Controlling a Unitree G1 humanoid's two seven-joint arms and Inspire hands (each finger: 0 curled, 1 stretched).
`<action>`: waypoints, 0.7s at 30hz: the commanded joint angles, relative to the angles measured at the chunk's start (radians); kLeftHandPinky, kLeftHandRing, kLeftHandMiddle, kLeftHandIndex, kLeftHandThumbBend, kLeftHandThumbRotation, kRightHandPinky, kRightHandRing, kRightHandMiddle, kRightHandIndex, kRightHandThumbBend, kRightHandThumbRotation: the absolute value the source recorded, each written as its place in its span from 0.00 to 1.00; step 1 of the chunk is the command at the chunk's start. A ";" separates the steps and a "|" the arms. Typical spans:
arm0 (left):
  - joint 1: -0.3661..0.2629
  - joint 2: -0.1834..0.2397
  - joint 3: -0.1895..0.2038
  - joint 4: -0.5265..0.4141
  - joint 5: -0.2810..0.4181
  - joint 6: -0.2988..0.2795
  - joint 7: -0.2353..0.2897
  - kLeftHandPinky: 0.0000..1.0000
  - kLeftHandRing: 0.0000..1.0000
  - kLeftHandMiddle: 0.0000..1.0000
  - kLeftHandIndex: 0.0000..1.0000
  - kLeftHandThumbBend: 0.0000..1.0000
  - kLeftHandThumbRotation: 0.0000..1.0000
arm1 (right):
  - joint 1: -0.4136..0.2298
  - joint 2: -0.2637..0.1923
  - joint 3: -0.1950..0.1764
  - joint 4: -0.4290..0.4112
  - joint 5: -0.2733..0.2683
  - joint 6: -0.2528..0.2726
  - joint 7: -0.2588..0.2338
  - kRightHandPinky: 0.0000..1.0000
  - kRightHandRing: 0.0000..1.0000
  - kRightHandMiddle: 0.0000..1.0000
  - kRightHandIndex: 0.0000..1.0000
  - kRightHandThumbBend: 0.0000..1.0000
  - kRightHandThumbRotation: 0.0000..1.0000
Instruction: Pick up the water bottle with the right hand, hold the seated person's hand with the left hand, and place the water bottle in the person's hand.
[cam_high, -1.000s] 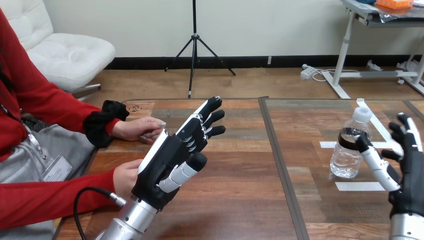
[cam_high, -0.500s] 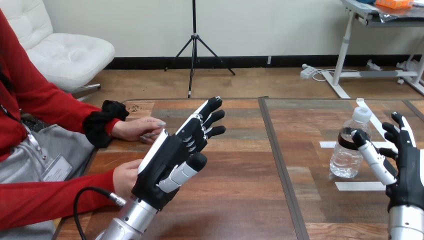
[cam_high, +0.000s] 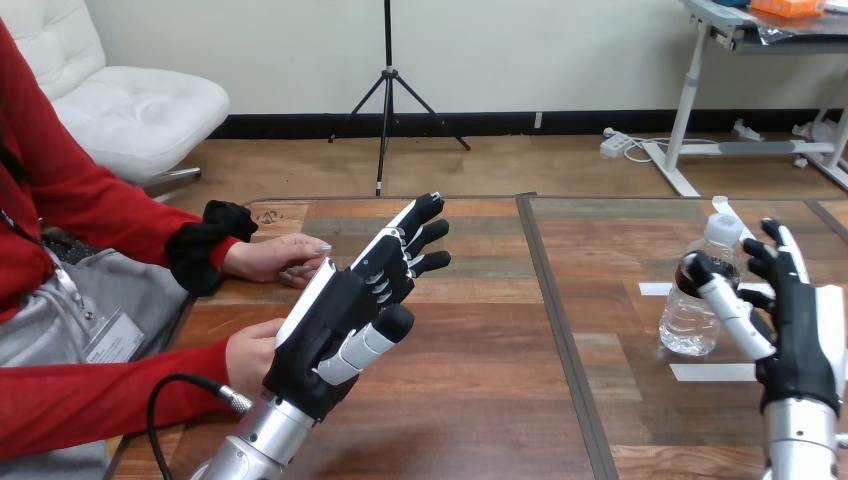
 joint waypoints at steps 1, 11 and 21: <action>-0.037 -0.003 0.008 -0.025 -0.007 -0.015 0.005 0.87 0.95 0.98 0.95 1.00 0.81 | -0.090 -0.031 0.015 0.011 0.004 0.000 0.006 0.77 0.89 0.88 0.95 1.00 0.75; -0.035 -0.006 0.008 -0.027 -0.007 -0.018 0.006 0.87 0.95 0.98 0.95 1.00 0.81 | -0.119 -0.040 0.023 0.056 0.004 -0.008 0.025 0.79 0.90 0.89 0.95 1.00 0.72; -0.034 -0.006 0.008 -0.028 -0.004 -0.023 0.012 0.87 0.95 0.98 0.95 1.00 0.81 | -0.151 -0.050 0.030 0.100 0.011 -0.019 0.045 0.82 0.92 0.90 0.95 1.00 0.69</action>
